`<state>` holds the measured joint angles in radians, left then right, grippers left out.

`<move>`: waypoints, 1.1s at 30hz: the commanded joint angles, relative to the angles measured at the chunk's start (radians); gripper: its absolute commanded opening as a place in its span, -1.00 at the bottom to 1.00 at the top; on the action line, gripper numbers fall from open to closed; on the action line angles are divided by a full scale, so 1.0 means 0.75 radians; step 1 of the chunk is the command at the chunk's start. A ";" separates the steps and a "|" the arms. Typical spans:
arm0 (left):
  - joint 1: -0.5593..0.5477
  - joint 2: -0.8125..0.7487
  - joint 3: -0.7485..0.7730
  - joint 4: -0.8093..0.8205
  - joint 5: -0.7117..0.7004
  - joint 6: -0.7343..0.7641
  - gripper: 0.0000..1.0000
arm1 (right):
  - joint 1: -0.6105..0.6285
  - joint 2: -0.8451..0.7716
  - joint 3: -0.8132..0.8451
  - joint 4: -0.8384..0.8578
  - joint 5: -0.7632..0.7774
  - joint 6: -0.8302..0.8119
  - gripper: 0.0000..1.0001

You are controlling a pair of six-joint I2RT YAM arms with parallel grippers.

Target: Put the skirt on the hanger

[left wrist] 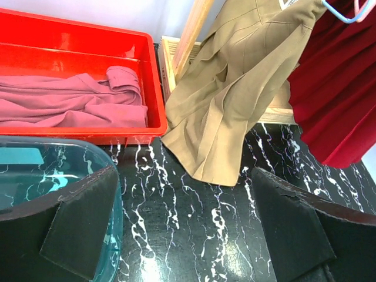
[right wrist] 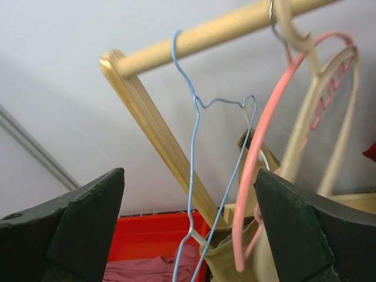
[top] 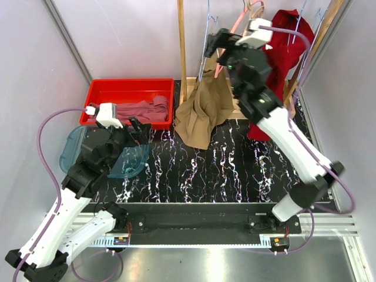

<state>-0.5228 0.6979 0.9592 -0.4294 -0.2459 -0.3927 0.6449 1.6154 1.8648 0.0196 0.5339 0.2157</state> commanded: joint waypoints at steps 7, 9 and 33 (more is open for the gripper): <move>0.000 -0.074 0.030 -0.062 -0.094 -0.057 0.98 | -0.003 -0.544 -0.303 -0.422 -0.078 0.025 0.99; 0.000 -0.084 0.020 -0.070 -0.083 -0.067 0.98 | -0.001 -0.671 -0.369 -0.504 -0.057 0.044 0.99; 0.000 -0.125 -0.085 -0.103 -0.106 -0.076 0.98 | -0.003 -1.332 -1.147 -1.045 0.096 0.391 0.99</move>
<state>-0.5228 0.5987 0.8894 -0.5438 -0.2935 -0.4610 0.6449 0.6216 1.0340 -0.7559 0.5999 0.4564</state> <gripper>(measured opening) 0.987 0.994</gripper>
